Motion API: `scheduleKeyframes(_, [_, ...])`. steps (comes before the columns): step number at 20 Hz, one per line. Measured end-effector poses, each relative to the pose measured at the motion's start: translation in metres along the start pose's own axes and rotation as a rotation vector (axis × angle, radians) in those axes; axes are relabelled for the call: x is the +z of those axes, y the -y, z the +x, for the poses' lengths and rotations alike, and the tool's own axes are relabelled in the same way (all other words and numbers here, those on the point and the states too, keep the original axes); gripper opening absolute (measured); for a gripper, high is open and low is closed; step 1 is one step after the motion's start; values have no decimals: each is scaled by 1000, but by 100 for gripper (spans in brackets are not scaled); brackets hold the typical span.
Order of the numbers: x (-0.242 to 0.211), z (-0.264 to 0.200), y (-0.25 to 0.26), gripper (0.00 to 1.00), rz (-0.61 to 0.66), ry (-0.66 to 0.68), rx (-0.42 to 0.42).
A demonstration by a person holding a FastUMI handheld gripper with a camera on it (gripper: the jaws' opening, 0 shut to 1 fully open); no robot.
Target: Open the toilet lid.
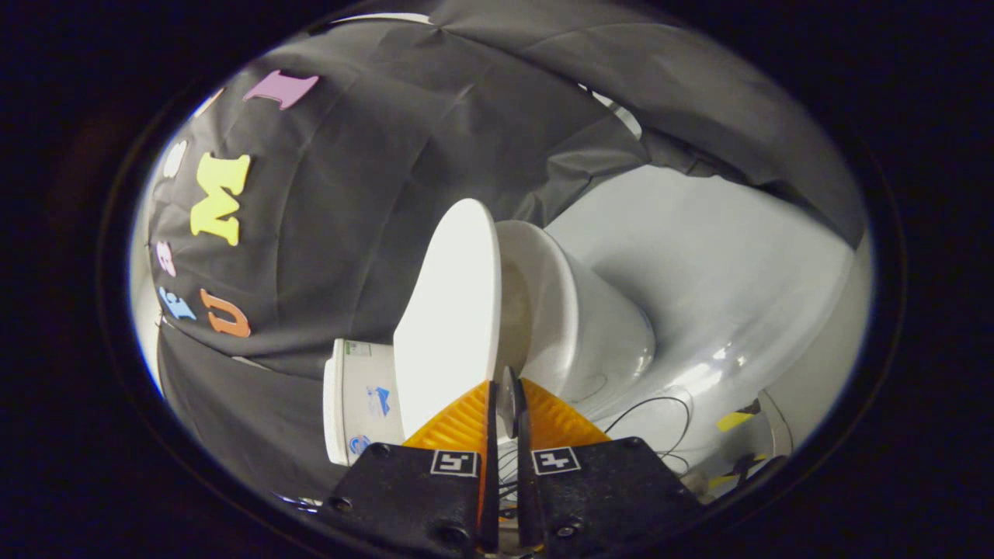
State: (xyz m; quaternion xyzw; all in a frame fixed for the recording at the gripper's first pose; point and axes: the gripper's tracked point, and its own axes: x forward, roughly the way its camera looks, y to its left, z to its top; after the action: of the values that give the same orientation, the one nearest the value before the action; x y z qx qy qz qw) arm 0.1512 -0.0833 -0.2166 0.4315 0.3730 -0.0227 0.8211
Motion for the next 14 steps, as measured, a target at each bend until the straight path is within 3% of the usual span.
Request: scheduleKeyframes(14, [-5,-50,-98,13,-190,37,48])
